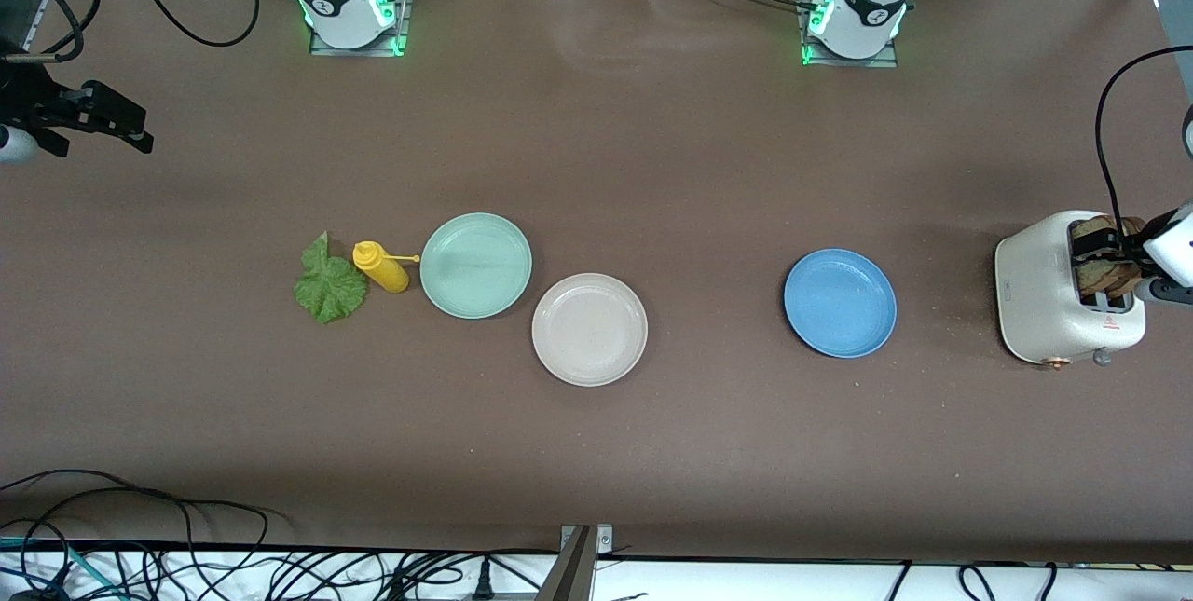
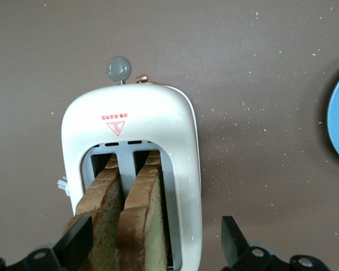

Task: Make sandwich on beige plate with both arms
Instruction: 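Lower the left gripper and grasp one bread slice in the toaster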

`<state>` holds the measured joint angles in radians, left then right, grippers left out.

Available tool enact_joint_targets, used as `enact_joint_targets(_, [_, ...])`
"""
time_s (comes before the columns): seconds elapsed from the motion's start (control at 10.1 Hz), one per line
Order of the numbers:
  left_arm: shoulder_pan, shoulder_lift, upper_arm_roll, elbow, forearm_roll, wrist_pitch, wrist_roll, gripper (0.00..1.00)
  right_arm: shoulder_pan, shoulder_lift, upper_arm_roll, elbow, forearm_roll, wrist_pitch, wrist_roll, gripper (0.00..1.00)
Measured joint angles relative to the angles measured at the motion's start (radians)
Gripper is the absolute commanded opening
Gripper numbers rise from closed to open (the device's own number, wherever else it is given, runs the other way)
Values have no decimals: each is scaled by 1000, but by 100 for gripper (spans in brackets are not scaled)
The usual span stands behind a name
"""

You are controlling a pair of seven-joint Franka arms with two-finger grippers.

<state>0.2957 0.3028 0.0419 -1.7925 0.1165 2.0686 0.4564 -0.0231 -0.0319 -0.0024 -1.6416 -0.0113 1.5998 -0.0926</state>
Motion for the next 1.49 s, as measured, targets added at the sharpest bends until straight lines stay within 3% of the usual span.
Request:
enact_joint_targets(0.4, [5,-42,-1,-74,0,53,1,98,0,0,0,0,0,0,0,100])
enact_joint_targets(0.69, [7,-73,-2,-110,0,54,1,84,0,0,0,0,0,0,0,100])
enact_joint_targets(1.19, [13,-108,-3,-166,0,54,1,82,0,0,-1,0,0,0,0,100])
enact_joint_targets(1.29, [17,-111,-2,-167,0,54,1,76,0,0,-1,0,0,0,0,100])
enact_joint_targets(1.49, [32,-112,-2,-169,0,54,1,49,0,0,-1,0,0,0,0,100])
